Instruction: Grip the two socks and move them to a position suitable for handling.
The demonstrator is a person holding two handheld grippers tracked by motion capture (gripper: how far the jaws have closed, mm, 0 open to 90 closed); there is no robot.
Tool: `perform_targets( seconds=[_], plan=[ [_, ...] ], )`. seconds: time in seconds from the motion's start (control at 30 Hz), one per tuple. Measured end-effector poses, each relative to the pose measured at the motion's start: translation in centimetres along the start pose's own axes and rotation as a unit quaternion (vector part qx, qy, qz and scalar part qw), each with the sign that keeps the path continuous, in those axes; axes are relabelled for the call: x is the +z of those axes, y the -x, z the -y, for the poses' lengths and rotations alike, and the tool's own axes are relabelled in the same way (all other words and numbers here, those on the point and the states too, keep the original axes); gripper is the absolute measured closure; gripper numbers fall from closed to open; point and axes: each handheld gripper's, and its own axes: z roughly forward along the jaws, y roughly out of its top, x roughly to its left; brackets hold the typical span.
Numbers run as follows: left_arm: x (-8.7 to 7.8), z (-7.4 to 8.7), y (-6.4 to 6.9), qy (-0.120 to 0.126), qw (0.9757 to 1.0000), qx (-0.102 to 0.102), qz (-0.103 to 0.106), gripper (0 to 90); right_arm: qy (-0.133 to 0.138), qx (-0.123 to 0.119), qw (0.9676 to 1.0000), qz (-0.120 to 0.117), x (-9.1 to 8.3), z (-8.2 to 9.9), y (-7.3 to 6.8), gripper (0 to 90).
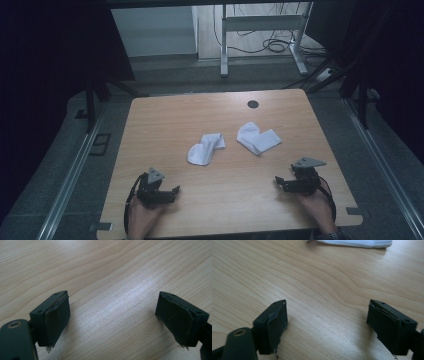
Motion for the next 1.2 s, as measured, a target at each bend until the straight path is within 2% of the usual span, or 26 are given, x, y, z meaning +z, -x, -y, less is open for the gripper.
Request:
perform_targets(
  seconds=[0.87, 1.2],
  plan=[
    [0.00, -0.01, -0.01, 0.001, 1.0000, -0.001, -0.001, 13.0, 0.000, 0.001, 1.0000, -0.002, 0.01, 0.00, 0.03, 15.4],
    [0.00, -0.01, -0.01, 0.001, 1.0000, -0.001, -0.001, 13.0, 0.001, 0.008, 1.0000, 0.003, -0.11, -0.04, 0.09, 19.7]
  ],
)
